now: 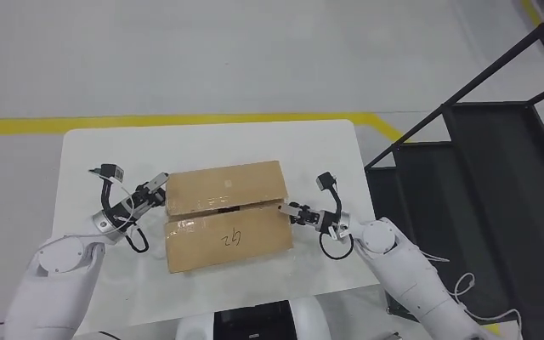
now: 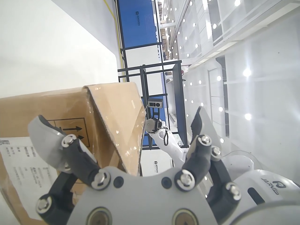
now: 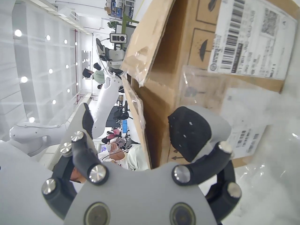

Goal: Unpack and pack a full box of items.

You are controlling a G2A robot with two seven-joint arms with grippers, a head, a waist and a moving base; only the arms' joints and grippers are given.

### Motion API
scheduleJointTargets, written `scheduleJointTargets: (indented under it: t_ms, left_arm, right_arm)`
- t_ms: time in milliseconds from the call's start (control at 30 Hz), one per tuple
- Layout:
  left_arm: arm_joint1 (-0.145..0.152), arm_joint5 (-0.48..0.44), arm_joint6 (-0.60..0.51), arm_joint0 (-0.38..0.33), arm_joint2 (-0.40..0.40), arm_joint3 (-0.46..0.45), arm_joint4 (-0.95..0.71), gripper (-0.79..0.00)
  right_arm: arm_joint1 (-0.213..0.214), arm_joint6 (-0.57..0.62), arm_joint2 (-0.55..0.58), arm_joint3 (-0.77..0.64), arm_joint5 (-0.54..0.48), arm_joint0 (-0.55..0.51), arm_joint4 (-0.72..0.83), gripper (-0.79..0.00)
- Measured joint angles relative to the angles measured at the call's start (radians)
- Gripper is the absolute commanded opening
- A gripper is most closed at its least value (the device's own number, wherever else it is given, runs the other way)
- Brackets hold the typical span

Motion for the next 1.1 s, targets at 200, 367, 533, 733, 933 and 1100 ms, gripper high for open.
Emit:
scheduleJointTargets:
  t_ms: [200,367,533,733,933,1100]
  left_arm:
    - [-0.002,0.001,-0.001,-0.008,0.008,-0.008,0.010,0.000]
    - [-0.003,-0.006,0.010,-0.008,0.005,-0.016,0.022,0.000]
    - [-0.004,-0.009,0.025,-0.008,0.003,-0.019,0.029,0.000]
    - [-0.003,-0.004,0.042,-0.001,-0.006,-0.030,0.067,0.000]
    - [-0.002,-0.002,0.052,0.008,-0.015,-0.038,0.086,0.000]
    - [-0.001,0.001,0.061,0.014,-0.027,-0.041,0.095,0.000]
  right_arm:
    - [0.022,0.034,0.081,-0.027,0.021,-0.048,-0.010,0.000]
    - [0.036,0.013,0.162,-0.109,-0.011,-0.111,0.046,0.000]
    - [0.041,0.000,0.198,-0.146,-0.012,-0.131,0.043,0.000]
    - [0.053,0.029,0.231,-0.137,0.033,-0.134,-0.076,0.000]
    - [0.057,0.140,0.206,-0.184,0.075,-0.168,0.002,0.000]
    - [0.046,0.123,0.149,-0.206,0.073,-0.160,0.055,0.000]
